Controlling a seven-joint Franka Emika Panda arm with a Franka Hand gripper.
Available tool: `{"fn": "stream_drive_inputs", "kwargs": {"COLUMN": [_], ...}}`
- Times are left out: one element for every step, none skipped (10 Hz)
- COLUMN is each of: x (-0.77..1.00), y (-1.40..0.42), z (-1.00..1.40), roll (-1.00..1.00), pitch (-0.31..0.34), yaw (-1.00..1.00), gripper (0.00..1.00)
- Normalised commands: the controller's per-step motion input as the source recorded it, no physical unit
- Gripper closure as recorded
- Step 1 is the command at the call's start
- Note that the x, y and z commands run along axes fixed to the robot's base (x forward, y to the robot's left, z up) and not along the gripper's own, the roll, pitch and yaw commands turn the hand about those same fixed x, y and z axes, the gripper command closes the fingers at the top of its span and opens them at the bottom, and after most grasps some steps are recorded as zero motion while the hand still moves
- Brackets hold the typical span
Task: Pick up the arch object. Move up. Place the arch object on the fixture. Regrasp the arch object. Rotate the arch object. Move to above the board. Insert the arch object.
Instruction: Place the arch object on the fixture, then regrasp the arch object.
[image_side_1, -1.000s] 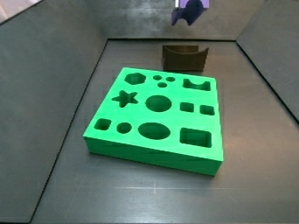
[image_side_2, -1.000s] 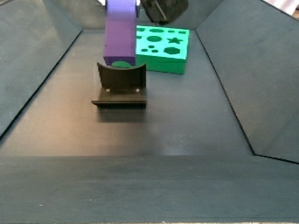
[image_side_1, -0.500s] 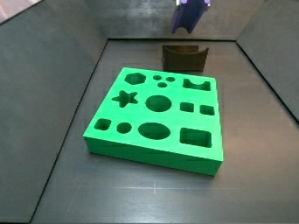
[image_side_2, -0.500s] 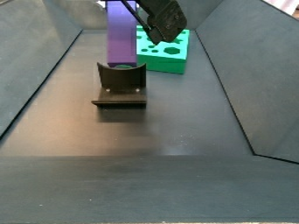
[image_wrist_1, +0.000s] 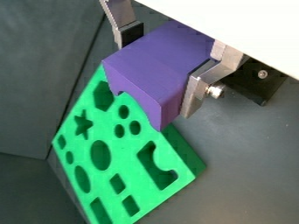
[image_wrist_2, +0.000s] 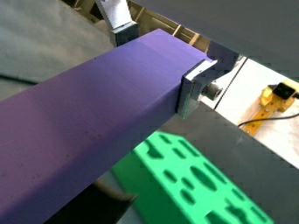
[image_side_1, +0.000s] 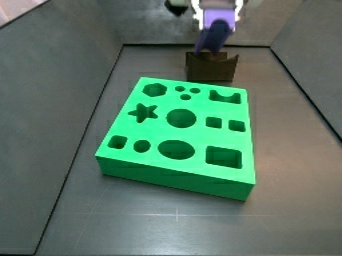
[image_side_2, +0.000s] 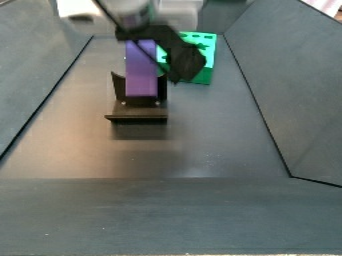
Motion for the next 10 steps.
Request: {"fn": "stream_drive_inputs", "kwargs": {"x": [0.09,0.08,0.07,0.05,0.02,0.02,0.02,0.00,0.00,0.00], "y": [0.02,0.01,0.00,-0.01,-0.03,-0.03,-0.03,0.00,0.00,0.00], "z": [-0.84,-0.71,-0.39,-0.29,-0.20,-0.17,-0.17,0.00,1.00,1.00], "roll": [-0.05,-0.04,-0.03,-0.04,-0.02,-0.02,-0.02,0.00,-0.05,-0.04], "pitch": [-0.055,-0.059,-0.066,-0.057,-0.058,-0.059,-0.059,0.000,0.044,0.045], "yaw": [-0.07,-0.06,-0.04,-0.03,-0.01,-0.01,-0.01,0.00,-0.07,-0.07], "gripper": [1.00,1.00,1.00,1.00,1.00,1.00,1.00,0.00,0.00,0.00]}}
